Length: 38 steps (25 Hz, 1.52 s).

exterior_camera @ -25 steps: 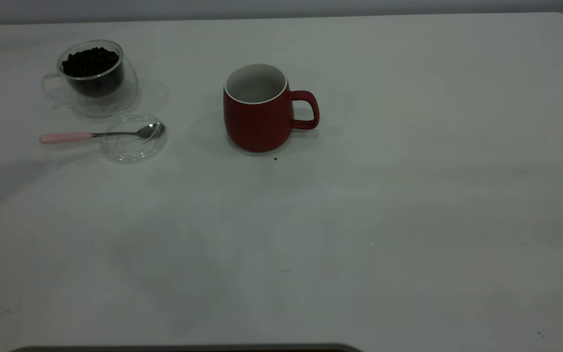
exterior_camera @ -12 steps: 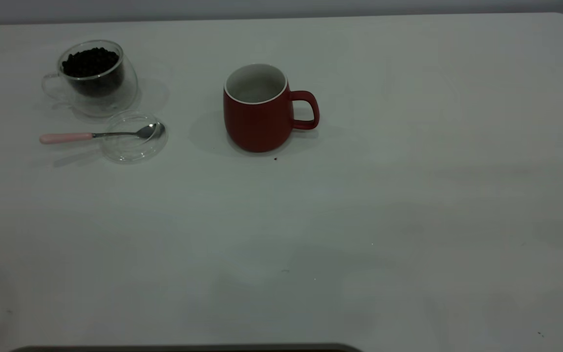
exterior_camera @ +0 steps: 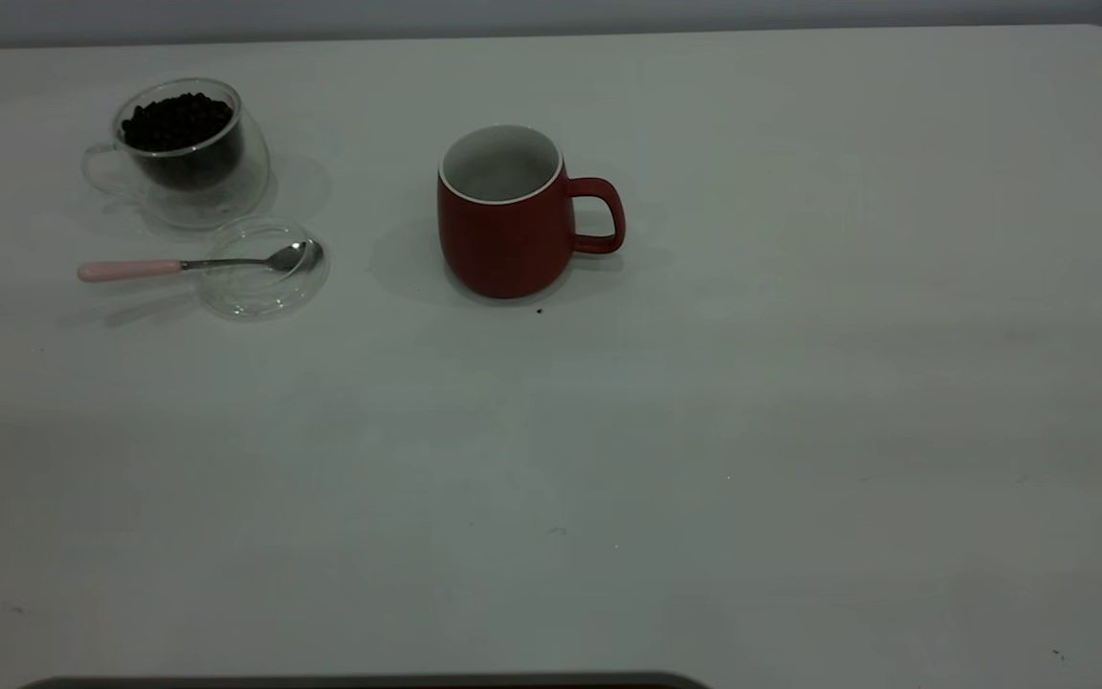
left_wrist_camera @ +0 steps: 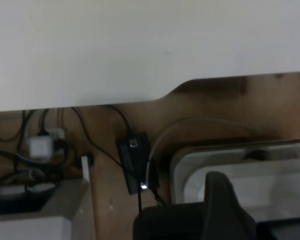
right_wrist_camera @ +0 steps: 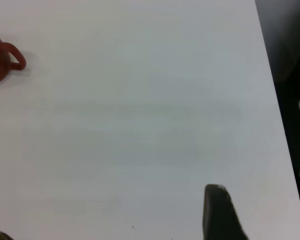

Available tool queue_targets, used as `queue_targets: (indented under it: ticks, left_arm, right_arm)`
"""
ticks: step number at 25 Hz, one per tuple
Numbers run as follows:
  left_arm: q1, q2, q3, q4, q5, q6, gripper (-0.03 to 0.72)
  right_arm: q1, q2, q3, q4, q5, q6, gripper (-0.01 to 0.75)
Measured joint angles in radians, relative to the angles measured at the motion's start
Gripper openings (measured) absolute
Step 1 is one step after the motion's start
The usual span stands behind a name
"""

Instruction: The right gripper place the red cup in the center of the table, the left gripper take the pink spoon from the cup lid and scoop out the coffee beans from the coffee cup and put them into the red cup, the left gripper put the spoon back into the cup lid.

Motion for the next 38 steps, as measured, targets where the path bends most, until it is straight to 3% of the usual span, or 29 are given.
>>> queue_targets:
  ticks: [9,18,38]
  left_arm:
    - [-0.097,-0.149,0.004,0.007,-0.018,-0.026,0.463]
    - [-0.116,-0.532,0.004,0.006,0.0,-0.025,0.463]
    - [-0.125,-0.548,-0.001,0.006,0.025,-0.025,0.463]
  right_arm:
    - [0.0,0.0,0.0,0.0,0.0,0.0,0.436]
    - [0.0,0.0,0.0,0.0,0.0,0.0,0.436]
    - [0.0,0.0,0.0,0.0,0.0,0.0,0.436]
